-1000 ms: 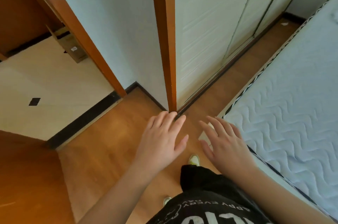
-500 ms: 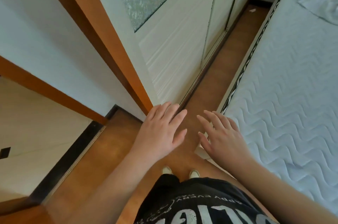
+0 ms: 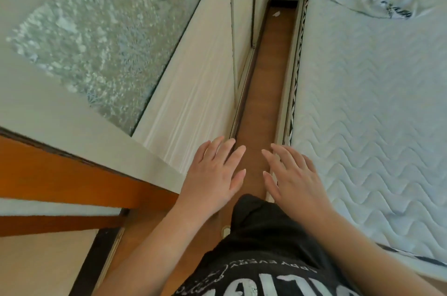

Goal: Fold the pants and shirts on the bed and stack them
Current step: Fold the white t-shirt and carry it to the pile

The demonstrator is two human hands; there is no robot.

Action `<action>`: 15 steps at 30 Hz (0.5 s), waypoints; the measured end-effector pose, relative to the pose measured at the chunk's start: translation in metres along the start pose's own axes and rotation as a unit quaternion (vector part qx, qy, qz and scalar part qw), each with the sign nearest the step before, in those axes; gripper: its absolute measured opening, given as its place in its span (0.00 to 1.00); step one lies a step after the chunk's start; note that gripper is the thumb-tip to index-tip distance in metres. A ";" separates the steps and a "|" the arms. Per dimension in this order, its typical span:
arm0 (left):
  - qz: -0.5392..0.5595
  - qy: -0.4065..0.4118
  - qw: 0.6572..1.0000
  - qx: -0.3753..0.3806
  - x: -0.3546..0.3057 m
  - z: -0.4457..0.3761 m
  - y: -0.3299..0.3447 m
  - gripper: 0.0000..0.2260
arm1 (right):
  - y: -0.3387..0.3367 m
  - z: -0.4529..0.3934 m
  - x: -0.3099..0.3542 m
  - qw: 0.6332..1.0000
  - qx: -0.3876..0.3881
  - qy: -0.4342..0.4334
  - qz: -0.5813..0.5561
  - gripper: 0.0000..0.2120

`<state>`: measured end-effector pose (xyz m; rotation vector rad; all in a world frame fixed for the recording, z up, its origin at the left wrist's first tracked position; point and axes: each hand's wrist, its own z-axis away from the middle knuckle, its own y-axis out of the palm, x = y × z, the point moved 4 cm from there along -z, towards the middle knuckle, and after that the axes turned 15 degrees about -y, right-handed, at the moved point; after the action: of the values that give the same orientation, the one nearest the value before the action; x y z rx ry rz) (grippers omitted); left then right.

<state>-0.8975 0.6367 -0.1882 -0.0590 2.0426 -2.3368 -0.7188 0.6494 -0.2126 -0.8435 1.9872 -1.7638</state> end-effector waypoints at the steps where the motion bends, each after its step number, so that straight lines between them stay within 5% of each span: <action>1: 0.004 0.002 1.000 0.001 -0.002 -0.010 0.000 0.26 | 0.000 -0.005 -0.006 1.000 0.005 0.014 0.003 0.21; 15: 0.074 0.008 0.997 0.024 -0.046 -0.204 0.002 0.24 | 0.016 -0.127 -0.140 0.992 0.085 0.081 -0.053 0.24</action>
<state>-0.8620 0.8410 -0.2176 0.1093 1.9245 -2.3021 -0.6934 0.8371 -0.2247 -0.7855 1.8848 -2.0900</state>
